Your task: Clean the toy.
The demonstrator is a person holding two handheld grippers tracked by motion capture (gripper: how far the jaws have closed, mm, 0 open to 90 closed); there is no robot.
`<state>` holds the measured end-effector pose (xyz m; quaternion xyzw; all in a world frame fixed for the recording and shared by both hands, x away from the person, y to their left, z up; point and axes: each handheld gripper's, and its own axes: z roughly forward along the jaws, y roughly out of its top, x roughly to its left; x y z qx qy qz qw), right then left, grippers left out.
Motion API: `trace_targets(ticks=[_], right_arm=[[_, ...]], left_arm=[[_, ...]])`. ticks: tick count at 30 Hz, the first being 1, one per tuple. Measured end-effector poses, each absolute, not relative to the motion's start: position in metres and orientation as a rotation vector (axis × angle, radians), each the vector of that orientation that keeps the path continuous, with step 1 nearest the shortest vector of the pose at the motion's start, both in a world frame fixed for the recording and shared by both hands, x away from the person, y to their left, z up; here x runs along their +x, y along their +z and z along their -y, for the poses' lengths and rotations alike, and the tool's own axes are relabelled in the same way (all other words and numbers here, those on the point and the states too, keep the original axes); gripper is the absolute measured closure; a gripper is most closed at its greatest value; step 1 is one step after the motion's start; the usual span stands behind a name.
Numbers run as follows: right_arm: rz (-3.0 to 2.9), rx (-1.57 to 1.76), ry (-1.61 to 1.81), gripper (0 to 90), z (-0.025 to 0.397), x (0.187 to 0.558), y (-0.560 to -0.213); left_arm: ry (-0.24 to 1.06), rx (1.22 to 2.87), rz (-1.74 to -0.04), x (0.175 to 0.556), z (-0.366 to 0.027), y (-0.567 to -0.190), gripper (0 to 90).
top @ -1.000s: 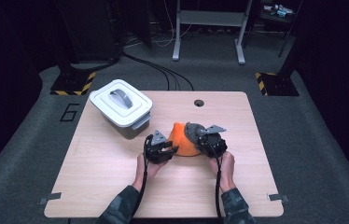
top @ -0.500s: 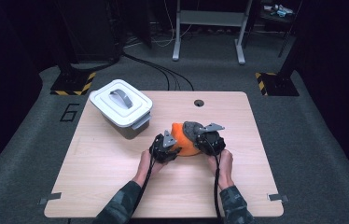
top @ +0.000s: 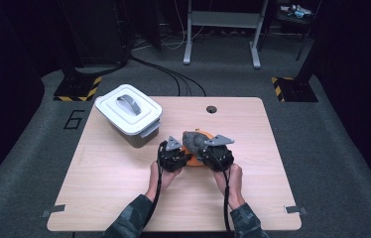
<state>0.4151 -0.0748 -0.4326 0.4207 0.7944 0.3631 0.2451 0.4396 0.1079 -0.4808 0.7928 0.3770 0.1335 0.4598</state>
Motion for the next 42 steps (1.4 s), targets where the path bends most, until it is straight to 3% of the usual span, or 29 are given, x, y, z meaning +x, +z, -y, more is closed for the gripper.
trace_targets(ticks=[16, 22, 30, 38, 42], right_arm=[[-2.111, 1.338, 0.883, 70.7, 0.116, 0.444, -0.463], [-2.093, 1.342, 0.881, 70.3, 0.123, 0.441, -0.457], [-2.147, 1.198, 0.920, 70.2, 0.082, 0.430, -0.437], [-2.150, 1.213, 0.929, 70.3, 0.083, 0.438, -0.445], [-2.147, 1.240, 0.938, 70.3, 0.085, 0.441, -0.445]], left_arm=[[0.299, 1.925, -0.945, 0.446, -0.113, -0.492, 73.9], [0.300, 1.929, -0.944, 0.447, -0.115, -0.492, 73.4], [0.307, 1.948, -0.935, 0.448, -0.116, -0.492, 71.9], [0.404, 1.993, -0.847, 0.443, -0.119, -0.492, 43.8], [0.461, 1.997, -0.833, 0.444, -0.117, -0.498, 39.3]])
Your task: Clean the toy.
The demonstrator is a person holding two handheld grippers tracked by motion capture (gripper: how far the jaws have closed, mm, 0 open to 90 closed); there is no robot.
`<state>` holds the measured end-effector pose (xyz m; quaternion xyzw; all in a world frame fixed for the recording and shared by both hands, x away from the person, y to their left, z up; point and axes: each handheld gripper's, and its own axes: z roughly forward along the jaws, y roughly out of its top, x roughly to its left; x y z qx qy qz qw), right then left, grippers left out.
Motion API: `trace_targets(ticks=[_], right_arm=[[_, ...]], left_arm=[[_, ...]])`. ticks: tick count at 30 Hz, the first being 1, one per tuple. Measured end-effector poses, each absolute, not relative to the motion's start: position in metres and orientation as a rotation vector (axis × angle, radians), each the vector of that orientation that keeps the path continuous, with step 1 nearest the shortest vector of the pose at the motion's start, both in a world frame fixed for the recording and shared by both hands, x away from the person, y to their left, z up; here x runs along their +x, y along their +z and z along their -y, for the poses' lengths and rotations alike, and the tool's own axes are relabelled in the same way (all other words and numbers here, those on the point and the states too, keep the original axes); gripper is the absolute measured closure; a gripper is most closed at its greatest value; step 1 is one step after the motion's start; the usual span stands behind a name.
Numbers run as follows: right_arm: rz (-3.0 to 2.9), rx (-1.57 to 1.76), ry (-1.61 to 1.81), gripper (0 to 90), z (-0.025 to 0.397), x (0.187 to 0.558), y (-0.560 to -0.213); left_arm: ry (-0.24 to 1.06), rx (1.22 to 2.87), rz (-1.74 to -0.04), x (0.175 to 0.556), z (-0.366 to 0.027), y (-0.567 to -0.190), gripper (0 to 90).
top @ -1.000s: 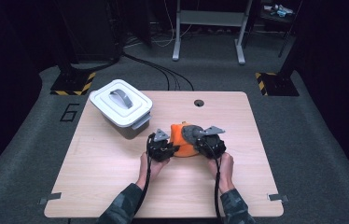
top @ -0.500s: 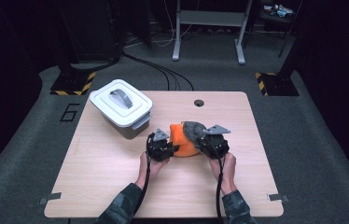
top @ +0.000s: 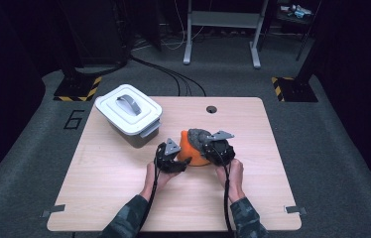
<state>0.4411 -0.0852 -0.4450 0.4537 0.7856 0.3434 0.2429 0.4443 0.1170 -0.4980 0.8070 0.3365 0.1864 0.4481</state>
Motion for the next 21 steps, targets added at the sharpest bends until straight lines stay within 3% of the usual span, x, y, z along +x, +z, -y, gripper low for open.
trace_targets(ticks=[3, 12, 21], right_arm=[[-2.148, 1.236, 0.940, 70.3, 0.086, 0.442, -0.446], [-2.143, 1.235, 0.962, 70.3, 0.088, 0.444, -0.449], [-2.124, 1.202, 1.020, 69.9, 0.091, 0.430, -0.434]], left_arm=[[0.468, 1.985, -0.823, 0.446, -0.116, -0.500, 41.8], [0.451, 1.978, -0.832, 0.446, -0.114, -0.501, 66.6], [0.393, 1.926, -0.894, 0.445, -0.116, -0.496, 75.7]])
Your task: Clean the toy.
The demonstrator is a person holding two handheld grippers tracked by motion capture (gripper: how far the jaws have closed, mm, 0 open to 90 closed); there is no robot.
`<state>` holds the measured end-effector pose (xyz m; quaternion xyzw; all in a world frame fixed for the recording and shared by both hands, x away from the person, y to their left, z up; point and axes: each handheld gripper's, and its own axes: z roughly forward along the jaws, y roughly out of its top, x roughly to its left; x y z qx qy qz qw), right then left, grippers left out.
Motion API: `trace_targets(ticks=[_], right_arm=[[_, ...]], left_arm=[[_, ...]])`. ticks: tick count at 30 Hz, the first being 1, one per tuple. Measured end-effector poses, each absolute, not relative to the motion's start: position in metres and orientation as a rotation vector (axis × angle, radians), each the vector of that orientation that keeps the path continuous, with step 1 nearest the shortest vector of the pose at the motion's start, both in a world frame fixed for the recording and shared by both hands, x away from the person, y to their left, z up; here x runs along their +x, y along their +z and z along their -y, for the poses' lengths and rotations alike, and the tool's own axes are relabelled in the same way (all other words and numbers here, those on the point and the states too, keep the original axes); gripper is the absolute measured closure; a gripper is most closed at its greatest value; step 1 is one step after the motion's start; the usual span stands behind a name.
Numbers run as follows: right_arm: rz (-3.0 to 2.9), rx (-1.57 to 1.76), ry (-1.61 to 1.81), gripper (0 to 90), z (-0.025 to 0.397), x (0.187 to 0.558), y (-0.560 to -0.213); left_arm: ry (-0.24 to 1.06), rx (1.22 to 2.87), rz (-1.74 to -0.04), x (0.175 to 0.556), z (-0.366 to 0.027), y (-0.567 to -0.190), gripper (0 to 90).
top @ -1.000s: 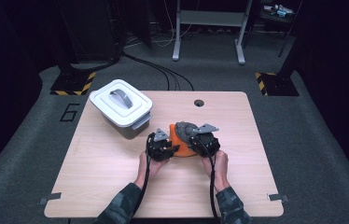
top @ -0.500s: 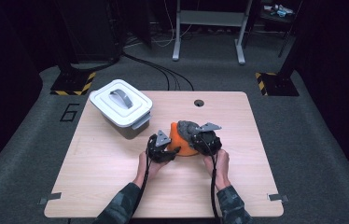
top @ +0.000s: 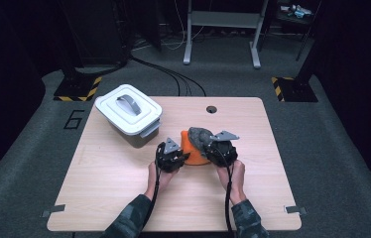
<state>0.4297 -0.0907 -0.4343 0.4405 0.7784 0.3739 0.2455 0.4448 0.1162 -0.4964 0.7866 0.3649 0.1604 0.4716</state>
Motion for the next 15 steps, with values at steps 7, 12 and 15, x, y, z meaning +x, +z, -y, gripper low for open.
trace_targets(ticks=[7, 12, 15], right_arm=[[-2.162, 1.147, 0.996, 69.8, 0.071, 0.423, -0.431], [-2.178, 1.151, 0.952, 69.9, 0.069, 0.426, -0.436], [-2.169, 1.182, 0.920, 70.2, 0.073, 0.431, -0.440]], left_arm=[[0.293, 1.885, -0.921, 0.444, -0.120, -0.490, 78.3], [0.247, 1.881, -0.935, 0.443, -0.121, -0.490, 78.9], [0.239, 1.881, -0.939, 0.444, -0.122, -0.491, 78.9]])
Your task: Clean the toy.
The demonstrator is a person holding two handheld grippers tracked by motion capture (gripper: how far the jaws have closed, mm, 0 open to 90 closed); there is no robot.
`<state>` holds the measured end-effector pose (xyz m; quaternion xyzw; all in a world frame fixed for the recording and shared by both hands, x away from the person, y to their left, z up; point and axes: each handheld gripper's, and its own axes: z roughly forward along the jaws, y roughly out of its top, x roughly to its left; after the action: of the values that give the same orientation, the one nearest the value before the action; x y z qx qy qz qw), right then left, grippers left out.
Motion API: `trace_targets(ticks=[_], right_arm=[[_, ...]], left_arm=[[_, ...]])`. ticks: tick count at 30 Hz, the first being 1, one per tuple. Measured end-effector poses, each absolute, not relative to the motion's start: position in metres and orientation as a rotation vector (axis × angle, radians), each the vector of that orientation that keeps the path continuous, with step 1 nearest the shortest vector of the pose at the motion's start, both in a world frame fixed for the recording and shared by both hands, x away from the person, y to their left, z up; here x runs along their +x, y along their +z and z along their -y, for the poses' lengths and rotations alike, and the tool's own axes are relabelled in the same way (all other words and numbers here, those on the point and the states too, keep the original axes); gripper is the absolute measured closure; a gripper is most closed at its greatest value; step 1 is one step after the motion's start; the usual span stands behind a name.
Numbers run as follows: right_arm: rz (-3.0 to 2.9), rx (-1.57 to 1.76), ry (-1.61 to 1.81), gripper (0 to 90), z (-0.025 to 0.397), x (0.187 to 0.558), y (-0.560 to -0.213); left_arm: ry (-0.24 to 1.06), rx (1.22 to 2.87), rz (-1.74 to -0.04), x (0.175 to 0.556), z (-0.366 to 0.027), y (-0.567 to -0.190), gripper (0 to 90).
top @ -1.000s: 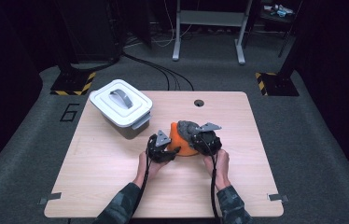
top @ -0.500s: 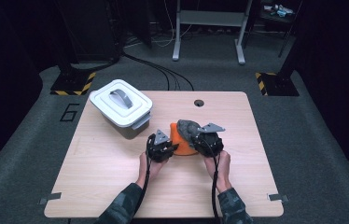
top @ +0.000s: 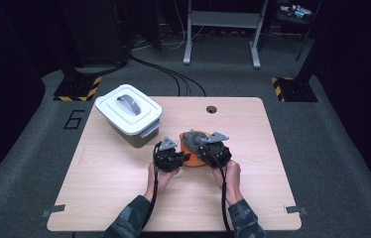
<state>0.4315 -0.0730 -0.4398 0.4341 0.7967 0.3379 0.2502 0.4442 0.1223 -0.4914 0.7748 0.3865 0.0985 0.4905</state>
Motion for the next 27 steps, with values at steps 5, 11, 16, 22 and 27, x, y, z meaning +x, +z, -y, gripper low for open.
trace_targets(ticks=[5, 11, 16, 22, 27], right_arm=[[-2.137, 1.269, 0.903, 70.3, 0.094, 0.444, -0.450], [-2.106, 1.391, 0.886, 70.1, 0.119, 0.456, -0.462], [-2.097, 1.265, 0.942, 70.0, 0.104, 0.436, -0.439], [-2.188, 1.131, 0.893, 70.2, 0.061, 0.428, -0.437], [-2.177, 1.202, 0.887, 70.8, 0.073, 0.440, -0.451]], left_arm=[[0.230, 1.879, -0.947, 0.447, -0.124, -0.495, 78.8], [0.249, 1.902, -0.938, 0.448, -0.122, -0.496, 78.7], [0.236, 1.893, -0.951, 0.451, -0.126, -0.497, 78.7], [0.242, 1.904, -0.948, 0.451, -0.127, -0.498, 78.8], [0.245, 1.910, -0.935, 0.451, -0.127, -0.500, 78.8]])
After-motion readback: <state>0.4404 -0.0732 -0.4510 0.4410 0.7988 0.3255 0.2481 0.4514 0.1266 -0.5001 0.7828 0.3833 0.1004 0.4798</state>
